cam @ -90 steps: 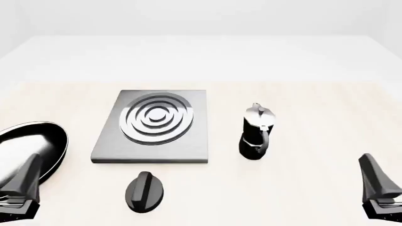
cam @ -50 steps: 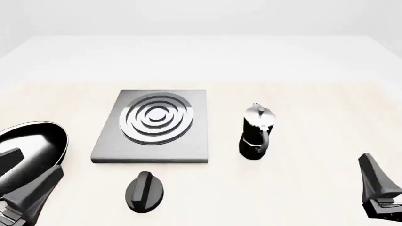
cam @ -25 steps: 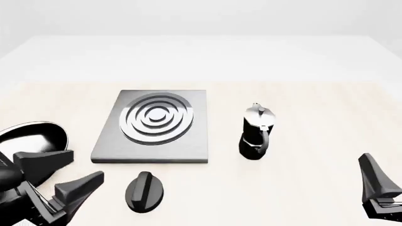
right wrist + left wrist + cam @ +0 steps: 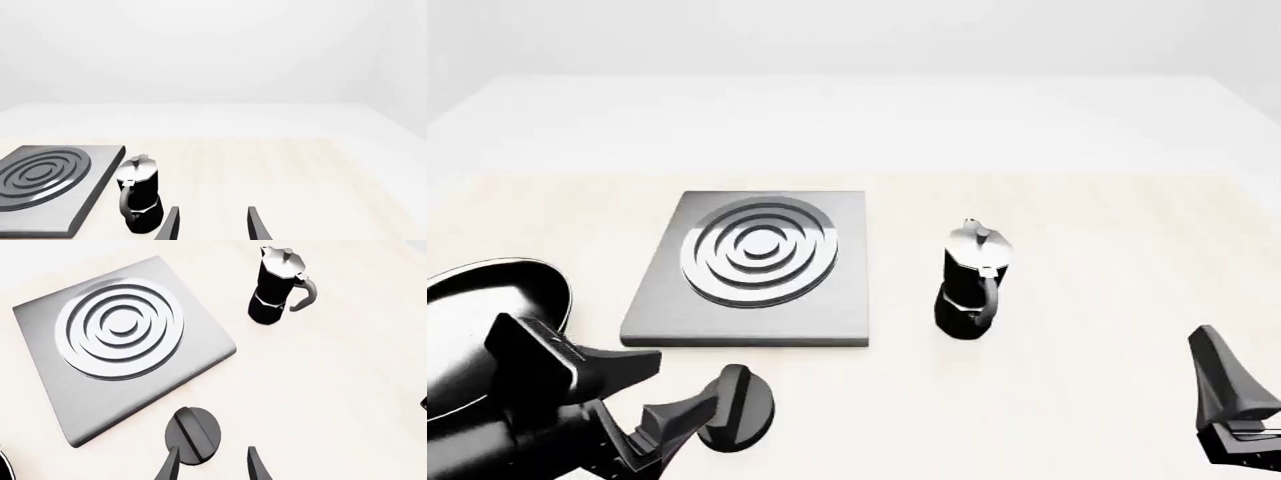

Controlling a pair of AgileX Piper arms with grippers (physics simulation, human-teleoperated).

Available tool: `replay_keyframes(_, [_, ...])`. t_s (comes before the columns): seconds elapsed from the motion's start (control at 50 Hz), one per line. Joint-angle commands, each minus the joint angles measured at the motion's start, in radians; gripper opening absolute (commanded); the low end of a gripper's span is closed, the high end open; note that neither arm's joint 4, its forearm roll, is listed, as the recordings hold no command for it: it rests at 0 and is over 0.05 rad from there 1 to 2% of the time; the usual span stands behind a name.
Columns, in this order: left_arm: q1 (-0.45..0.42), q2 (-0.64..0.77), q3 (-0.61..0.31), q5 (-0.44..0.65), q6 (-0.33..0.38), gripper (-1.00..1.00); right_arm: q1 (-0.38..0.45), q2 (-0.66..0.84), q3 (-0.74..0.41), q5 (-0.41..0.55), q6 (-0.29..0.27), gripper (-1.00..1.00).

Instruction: Turn on the stove and put the frying pan on it.

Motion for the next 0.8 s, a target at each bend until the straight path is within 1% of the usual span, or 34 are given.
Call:
replay_keyframes(0.02, [-0.032,0.130,0.050,-0.133,-0.050,1.00,0.000,0.000,0.000,0.000,0.000,1.00])
replay_keyframes(0.1, [-0.026,0.168,0.068,-0.183,-0.038,1.00,0.000,0.000,0.000,0.000,0.000,1.00])
replay_keyframes(0.18, [-0.031,0.222,0.085,-0.238,-0.054,1.00,0.000,0.000,0.000,0.000,0.000,1.00])
replay_keyframes(0.28, [-0.030,0.261,0.102,-0.282,-0.062,1.00,0.000,0.000,0.000,0.000,0.000,1.00])
replay_keyframes(0.5, [-0.029,0.316,0.119,-0.338,-0.063,1.00,0.000,0.000,0.000,0.000,0.000,1.00])
replay_keyframes(0.54, [-0.034,0.338,0.126,-0.361,-0.073,1.00,0.000,0.000,0.000,0.000,0.000,1.00])
replay_keyframes(0.68, [-0.031,0.388,0.143,-0.418,-0.074,1.00,0.000,0.000,0.000,0.000,0.000,1.00])
replay_keyframes(0.8, [-0.033,0.444,0.167,-0.490,-0.087,1.00,0.000,0.000,0.000,0.000,0.000,1.00])
